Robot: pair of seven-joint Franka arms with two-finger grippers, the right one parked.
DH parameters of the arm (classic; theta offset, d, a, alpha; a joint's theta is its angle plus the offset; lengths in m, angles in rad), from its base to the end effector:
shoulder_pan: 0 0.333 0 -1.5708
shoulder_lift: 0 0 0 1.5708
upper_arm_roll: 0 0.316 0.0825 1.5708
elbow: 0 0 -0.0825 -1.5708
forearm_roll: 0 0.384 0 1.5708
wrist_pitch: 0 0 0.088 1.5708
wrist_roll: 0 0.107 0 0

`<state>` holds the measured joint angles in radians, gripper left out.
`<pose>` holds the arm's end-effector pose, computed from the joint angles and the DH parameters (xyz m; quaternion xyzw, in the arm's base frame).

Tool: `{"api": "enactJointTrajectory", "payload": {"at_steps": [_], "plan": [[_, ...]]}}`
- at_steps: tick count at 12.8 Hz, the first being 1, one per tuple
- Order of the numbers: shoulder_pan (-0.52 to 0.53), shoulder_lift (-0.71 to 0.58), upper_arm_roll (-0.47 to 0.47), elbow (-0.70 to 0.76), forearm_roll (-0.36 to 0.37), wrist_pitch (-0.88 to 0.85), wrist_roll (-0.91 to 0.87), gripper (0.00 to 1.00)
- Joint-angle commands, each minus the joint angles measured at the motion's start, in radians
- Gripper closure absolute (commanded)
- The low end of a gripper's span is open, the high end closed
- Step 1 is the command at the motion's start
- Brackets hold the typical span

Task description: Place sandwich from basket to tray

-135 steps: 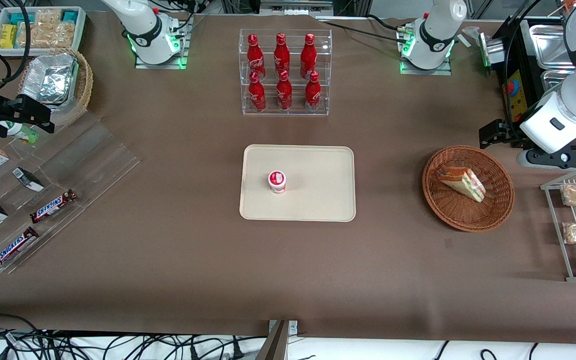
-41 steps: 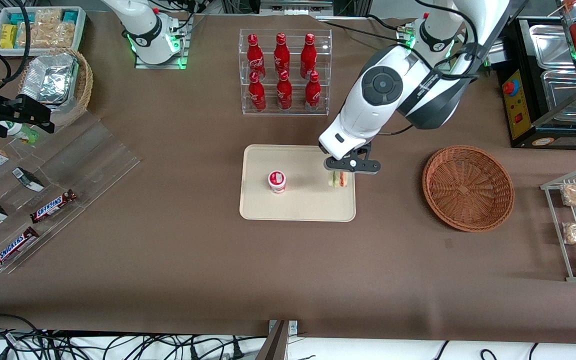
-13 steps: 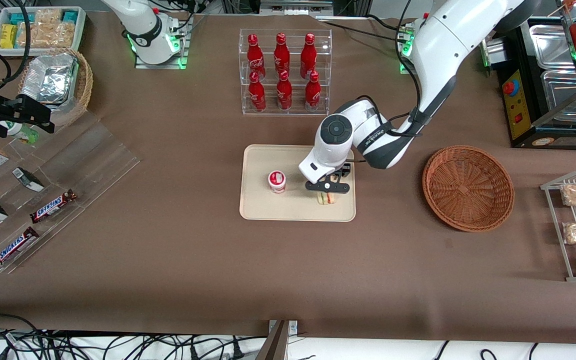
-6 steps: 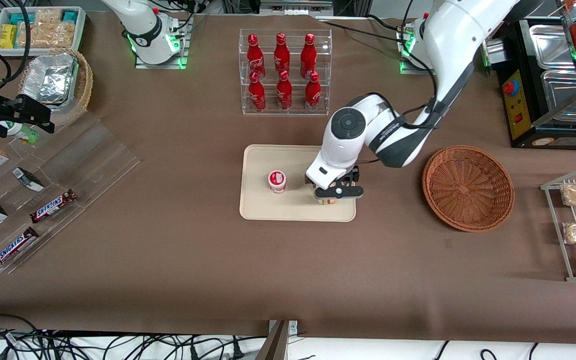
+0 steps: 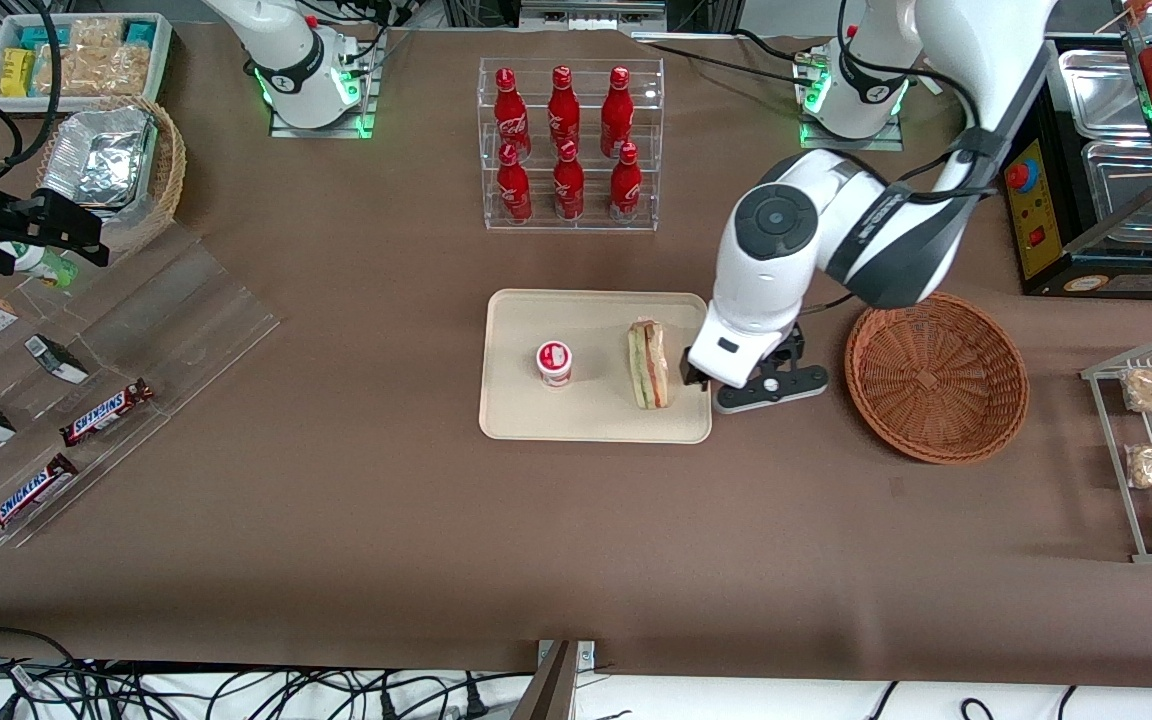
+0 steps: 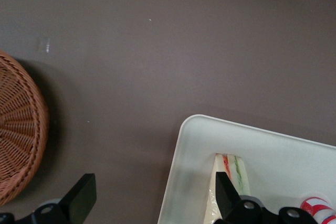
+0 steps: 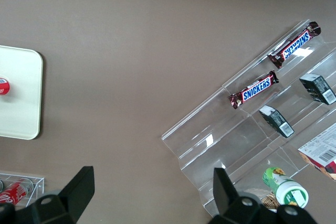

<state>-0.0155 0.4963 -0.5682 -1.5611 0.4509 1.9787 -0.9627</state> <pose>0.6103 -0.3034 0.3940 -0.9889 -0.1270 -0.0570 0.0523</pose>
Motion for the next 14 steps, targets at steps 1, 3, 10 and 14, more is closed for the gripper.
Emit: {"api": "enactJointTrajectory", "payload": {"at_steps": [1, 3, 10, 14], "plan": [[0.048, -0.057, -0.009, -0.007, -0.032, -0.047, 0.001, 0.0], [0.09, -0.085, -0.01, -0.007, -0.06, -0.054, 0.033, 0.0], [0.166, -0.226, 0.11, -0.017, -0.286, -0.115, 0.367, 0.0], [0.1, -0.343, 0.315, -0.02, -0.417, -0.24, 0.657, 0.0]]}}
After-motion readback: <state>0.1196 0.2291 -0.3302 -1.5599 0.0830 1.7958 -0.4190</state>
